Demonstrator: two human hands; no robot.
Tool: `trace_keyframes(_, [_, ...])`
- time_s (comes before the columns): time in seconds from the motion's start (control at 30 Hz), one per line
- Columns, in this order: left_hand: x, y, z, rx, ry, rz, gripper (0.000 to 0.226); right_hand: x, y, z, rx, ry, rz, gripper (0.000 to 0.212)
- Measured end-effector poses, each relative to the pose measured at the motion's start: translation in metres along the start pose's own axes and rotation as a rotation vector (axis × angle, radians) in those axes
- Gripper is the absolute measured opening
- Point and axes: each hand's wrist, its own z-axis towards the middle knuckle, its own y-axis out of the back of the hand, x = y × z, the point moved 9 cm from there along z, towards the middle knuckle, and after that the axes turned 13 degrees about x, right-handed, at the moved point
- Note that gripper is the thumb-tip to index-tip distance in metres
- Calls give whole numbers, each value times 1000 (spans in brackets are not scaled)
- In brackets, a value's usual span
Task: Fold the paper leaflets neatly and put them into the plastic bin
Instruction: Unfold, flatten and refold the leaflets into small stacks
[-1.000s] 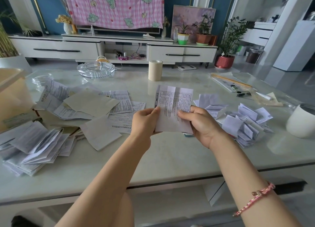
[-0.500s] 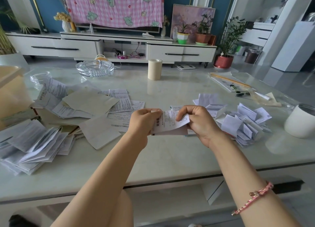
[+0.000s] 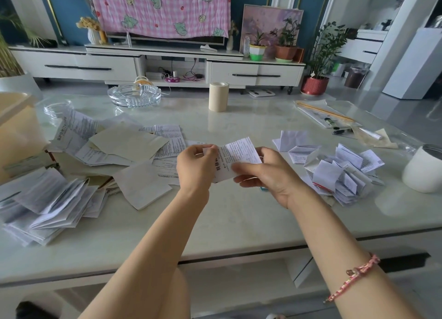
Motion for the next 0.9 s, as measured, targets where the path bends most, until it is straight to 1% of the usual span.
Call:
trace_keyframes(0.1, [5, -10, -2, 103, 60, -82, 17, 5, 15, 0, -160, 62, -50, 17])
trace_keyframes(0.13, [6, -15, -3, 151, 87, -94, 17, 8, 19, -1, -194, 99, -72, 16])
trace_keyframes(0.2, [11, -24, -5, 237, 157, -138, 18, 14, 22, -2, -240, 171, -142, 25])
trace_keyframes(0.27, [17, -32, -7, 308, 238, -215, 28, 19, 22, -3, -268, 223, -231, 34])
trace_keyframes(0.33, [20, -36, -6, 351, 259, -228, 35, 21, 20, -4, -271, 265, -259, 42])
trace_keyframes(0.37, [20, -37, -6, 367, 248, -207, 34, 22, 19, -4, -276, 288, -266, 45])
trace_keyframes(0.43, [18, -39, -6, 366, 209, -191, 25, 25, 19, -5, -285, 320, -295, 49])
trace_keyframes(0.5, [17, -37, -6, 330, 171, -194, 18, 26, 16, -5, -258, 307, -302, 49])
trace_keyframes(0.53, [15, -33, -4, 294, 143, -163, 16, 25, 16, -5, -238, 286, -269, 47])
trace_keyframes(0.63, [6, -21, 2, 183, 27, 13, 12, 21, 20, -4, -202, 215, -22, 34])
trace_keyframes(0.7, [0, -18, 3, 161, -33, 100, 11, 17, 19, -3, -156, 155, 40, 19])
trace_keyframes(0.73, [-2, -19, 3, 164, -59, 143, 11, 14, 16, -2, -122, 118, -1, 18])
trace_keyframes(0.77, [-4, -21, 2, 174, -83, 188, 11, 11, 11, -1, -85, 85, -74, 21])
trace_keyframes(0.83, [-7, -26, 0, 198, -114, 241, 11, 7, 0, 1, -33, 63, -210, 22])
trace_keyframes(0.9, [-7, -27, -1, 195, -113, 226, 12, 7, -2, 3, -68, 102, -224, 18])
